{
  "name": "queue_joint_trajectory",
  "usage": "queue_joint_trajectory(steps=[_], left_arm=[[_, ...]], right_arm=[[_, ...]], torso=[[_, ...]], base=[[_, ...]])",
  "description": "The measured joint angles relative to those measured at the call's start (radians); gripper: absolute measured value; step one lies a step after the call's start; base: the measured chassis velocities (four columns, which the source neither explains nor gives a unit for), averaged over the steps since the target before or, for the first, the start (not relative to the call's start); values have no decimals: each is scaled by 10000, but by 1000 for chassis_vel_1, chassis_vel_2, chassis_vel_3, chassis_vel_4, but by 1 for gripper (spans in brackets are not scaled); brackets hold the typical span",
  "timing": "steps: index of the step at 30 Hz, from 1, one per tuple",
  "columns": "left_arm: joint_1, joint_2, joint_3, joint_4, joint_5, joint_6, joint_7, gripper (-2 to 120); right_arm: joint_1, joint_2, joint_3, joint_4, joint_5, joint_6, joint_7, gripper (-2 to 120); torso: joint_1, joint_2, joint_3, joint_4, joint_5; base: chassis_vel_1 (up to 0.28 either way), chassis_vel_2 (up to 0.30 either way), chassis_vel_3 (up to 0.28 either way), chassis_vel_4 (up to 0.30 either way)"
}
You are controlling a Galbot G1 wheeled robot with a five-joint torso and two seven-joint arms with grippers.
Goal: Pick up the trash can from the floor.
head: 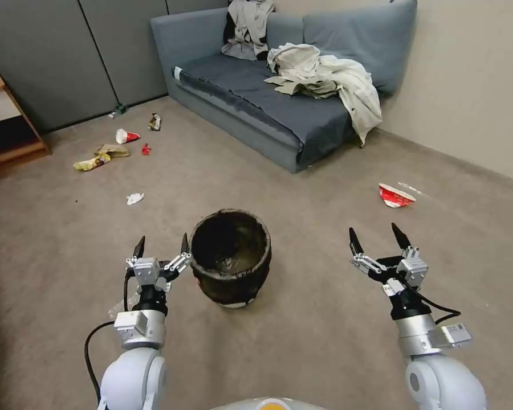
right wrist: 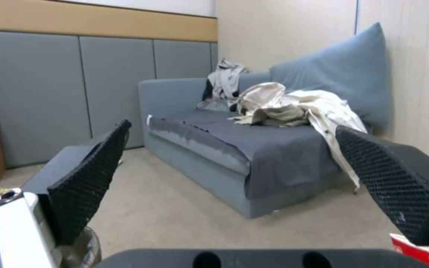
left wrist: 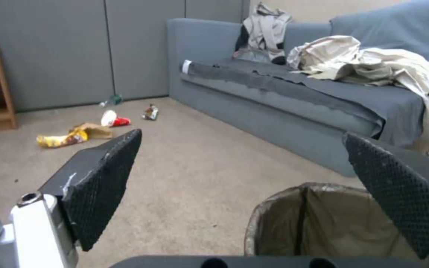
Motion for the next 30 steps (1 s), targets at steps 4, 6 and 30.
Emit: queue_joint_trajectory(steps=[4, 6, 30], left_arm=[[-343, 251, 309, -58, -998, 1293, -632, 100], [-813, 591, 502, -134, -2344, 2684, -1268, 100], [-3131, 1744, 1043, 1563, -6848, 7327, -3329, 88]], right_arm=[[51, -22, -8, -12, 7, 8, -9, 100], [83, -45, -14, -19, 12, 9, -10, 100], [372, -229, -117, -172, 32, -126, 41, 100]], torso=[[-1, 0, 0, -1, -2], [-1, 0, -1, -2, -1], [0, 0, 0, -1, -2]], base=[[0, 0, 0, 0], [0, 0, 0, 0], [0, 0, 0, 0]])
